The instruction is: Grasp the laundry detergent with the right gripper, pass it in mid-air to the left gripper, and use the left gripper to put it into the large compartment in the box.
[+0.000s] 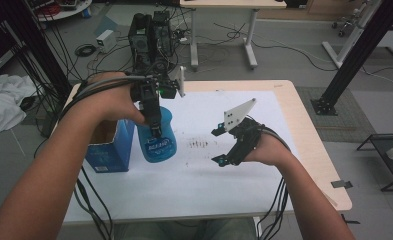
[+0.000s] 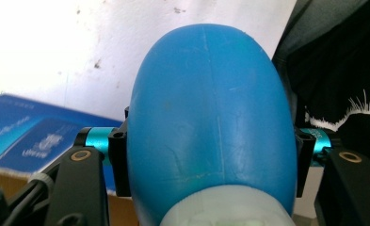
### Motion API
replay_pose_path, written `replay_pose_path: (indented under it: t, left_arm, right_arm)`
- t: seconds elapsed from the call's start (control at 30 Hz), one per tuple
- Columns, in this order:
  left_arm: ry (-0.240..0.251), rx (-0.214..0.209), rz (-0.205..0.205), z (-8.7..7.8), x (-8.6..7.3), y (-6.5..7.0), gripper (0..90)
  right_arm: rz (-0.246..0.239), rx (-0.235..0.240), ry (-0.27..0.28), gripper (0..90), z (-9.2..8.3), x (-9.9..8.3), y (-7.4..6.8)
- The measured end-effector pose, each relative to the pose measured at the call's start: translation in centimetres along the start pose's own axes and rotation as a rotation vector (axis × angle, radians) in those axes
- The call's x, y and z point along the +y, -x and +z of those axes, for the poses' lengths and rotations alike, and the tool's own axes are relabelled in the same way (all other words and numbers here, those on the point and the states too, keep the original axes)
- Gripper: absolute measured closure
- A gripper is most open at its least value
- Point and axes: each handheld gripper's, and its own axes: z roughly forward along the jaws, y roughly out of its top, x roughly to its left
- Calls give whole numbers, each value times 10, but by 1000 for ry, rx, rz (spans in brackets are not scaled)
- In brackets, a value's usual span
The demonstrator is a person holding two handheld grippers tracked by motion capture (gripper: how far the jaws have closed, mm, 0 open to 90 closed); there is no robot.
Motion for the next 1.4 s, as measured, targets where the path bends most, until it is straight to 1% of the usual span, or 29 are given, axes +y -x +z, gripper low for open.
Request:
replay_pose_path:
  t: [0.03, 0.07, 0.1, 0.13, 0.3, 0.37, 0.4, 0.43, 0.47, 0.5, 0.53, 0.57, 0.6, 0.63, 0.7, 0.73, 0.77, 0.8, 0.9, 0.93, 0.97, 1.03, 1.07, 1.1, 1.13, 1.23, 1.27, 1.33, 1.4]
  left_arm:
    - [-1, 6, -18, -2, -2, -2, 383]
    - [-2, 5, -33, -4, -4, -4, 382]
    - [3, 5, -48, -7, -6, -5, 383]
    - [8, 5, -63, -9, -8, -7, 382]
    - [38, 5, -113, -23, -20, -16, 383]
    - [55, 13, -138, -30, -25, -19, 383]
    - [60, 19, -145, -33, -28, -20, 383]
    - [64, 22, -164, -37, -32, -22, 382]
    - [67, 20, -179, -41, -35, -24, 383]
    - [69, 26, -185, -44, -38, -26, 383]
    - [73, 28, -212, -49, -44, -29, 383]
    - [73, 28, -212, -49, -44, -29, 383]
    - [72, 32, -229, -52, -48, -31, 383]
    - [78, 30, -254, -53, -51, -33, 383]
    - [65, 34, -277, -58, -60, -40, 383]
    - [74, 34, -303, -59, -64, -42, 383]
    - [74, 37, -319, -60, -69, -45, 383]
    - [69, 35, -334, -62, -74, -48, 383]
    - [78, 37, -380, -65, -89, -56, 383]
    - [79, 35, -393, -67, -94, -58, 383]
    - [90, 35, -420, -67, -98, -59, 383]
    - [92, 42, -445, -69, -108, -64, 383]
    - [84, 43, -454, -71, -112, -66, 383]
    - [84, 48, -464, -71, -116, -69, 383]
    - [94, 52, -490, -71, -119, -70, 383]
    - [90, 57, -518, -70, -128, -76, 383]
    - [88, 55, -525, -69, -130, -78, 382]
    - [83, 50, -545, -66, -133, -82, 383]
    - [69, 48, -549, -63, -134, -86, 383]
  right_arm:
    - [1, -4, -11, 127, -1, 0, 0]
    - [-7, -8, -15, 127, -2, -1, 0]
    - [7, -1, -18, 127, -2, -1, -1]
    - [3, -4, -20, 127, -3, -1, 0]
    - [8, -7, -21, 127, -2, -2, -1]
    - [9, -6, -23, 127, -3, -2, -1]
    - [1, -10, -21, 127, -3, -2, -1]
    - [7, -9, -26, 127, -3, -2, -2]
    - [9, -10, -28, 127, -3, -2, -2]
    - [9, -1, -30, 127, -2, -2, -1]
    - [17, -5, -32, 127, -2, -2, -2]
    - [17, -5, -32, 127, -2, -2, -2]
    - [17, -8, -29, 127, -3, -3, -1]
    - [18, -3, -32, 127, -3, -3, 0]
    - [18, -5, -28, 127, -3, -3, 0]
    - [20, -6, -33, 127, -3, -3, 0]
    - [22, -7, -34, 127, -3, -3, 0]
    - [12, -9, -31, 127, -2, -3, 0]
    - [13, -11, -33, 127, -1, -3, 1]
    - [19, -11, -37, 127, -1, -3, 1]
    - [18, -11, -37, 127, -1, -3, 2]
    - [17, -11, -32, 127, 0, -3, 2]
    - [13, -7, -32, 127, 1, -3, 3]
    - [26, -10, -42, 127, 1, -3, 3]
    - [21, -8, -37, 127, 2, -3, 3]
    - [23, -8, -45, 127, 4, -2, 4]
    - [19, -3, -47, 127, 5, -2, 5]
    - [26, -5, -50, 127, 6, -1, 5]
    - [27, -5, -51, 127, 7, -1, 5]
